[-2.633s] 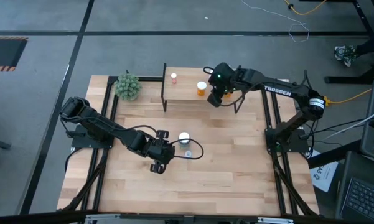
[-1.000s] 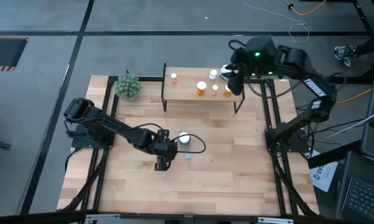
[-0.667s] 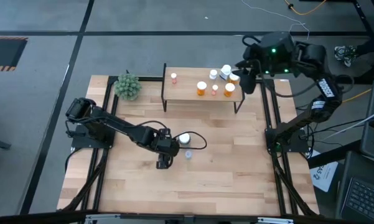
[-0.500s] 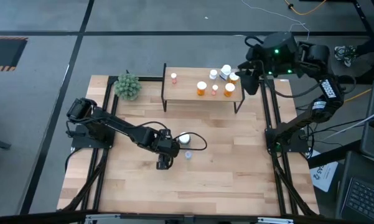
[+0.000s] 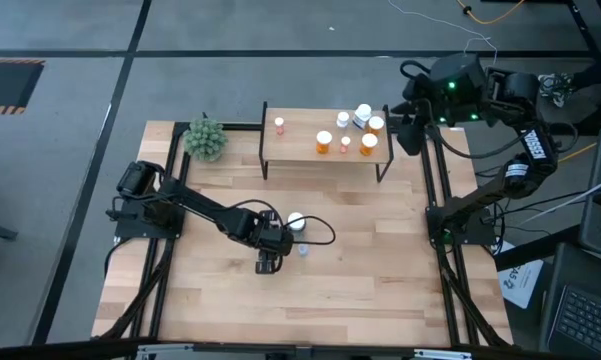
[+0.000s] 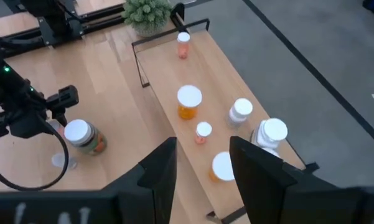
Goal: Pick and place medicine bottles onto shelf by color
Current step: Put the pink pill bottle on the shelf aligned with the other pink pill bottle
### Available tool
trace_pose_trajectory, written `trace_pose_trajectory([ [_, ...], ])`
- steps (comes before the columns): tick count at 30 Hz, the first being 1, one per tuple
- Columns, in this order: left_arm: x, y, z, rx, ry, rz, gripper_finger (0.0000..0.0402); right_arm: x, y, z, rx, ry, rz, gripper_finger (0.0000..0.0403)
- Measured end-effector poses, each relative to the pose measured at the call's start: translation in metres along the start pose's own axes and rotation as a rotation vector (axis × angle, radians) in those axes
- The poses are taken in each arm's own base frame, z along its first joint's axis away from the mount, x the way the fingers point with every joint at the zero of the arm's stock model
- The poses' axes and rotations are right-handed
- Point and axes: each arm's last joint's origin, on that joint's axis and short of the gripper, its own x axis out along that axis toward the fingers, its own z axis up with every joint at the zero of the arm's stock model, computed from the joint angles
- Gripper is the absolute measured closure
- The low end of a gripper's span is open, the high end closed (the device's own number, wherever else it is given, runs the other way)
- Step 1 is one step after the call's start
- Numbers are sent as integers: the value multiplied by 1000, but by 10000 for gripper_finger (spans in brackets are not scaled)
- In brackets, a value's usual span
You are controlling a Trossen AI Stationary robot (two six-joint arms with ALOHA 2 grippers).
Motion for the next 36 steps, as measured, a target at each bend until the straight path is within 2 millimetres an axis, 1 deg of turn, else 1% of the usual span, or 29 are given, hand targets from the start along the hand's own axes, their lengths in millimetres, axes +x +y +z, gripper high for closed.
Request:
trace_pose_trajectory([
  [6, -2, 0, 0, -2, -4, -2, 312, -2, 0, -4, 24, 32, -1, 251],
  [9, -5, 1, 1, -5, 26, -5, 317, -3, -1, -5, 24, 29, 0, 251],
  [12, -14, 1, 7, -16, 61, 5, 317, -4, -1, -5, 23, 27, 0, 251],
  [15, -28, 2, 15, -10, 92, 28, 317, -3, 0, -5, 22, 28, 1, 251],
  [18, -48, 4, 28, 38, 119, 54, 316, 5, 1, -8, 15, 63, 3, 251],
  [20, -62, 6, 34, 96, 153, 64, 315, 14, 2, -14, 6, 109, 4, 251],
  [22, -74, 11, 40, 137, 174, 67, 314, 21, 4, -24, 0, 163, 26, 251],
  [25, -94, 26, 50, 178, 212, 94, 313, 30, 5, -44, -2, 247, 46, 251],
  [28, -115, 47, 63, 217, 207, 140, 312, 38, 6, -69, 55, 322, 55, 251],
  [32, -141, 85, 85, 235, 122, 190, 312, 47, 10, -103, 136, 364, 62, 251],
  [36, -169, 130, 101, 266, 28, 251, 311, 63, 20, -133, 202, 334, 159, 251],
])
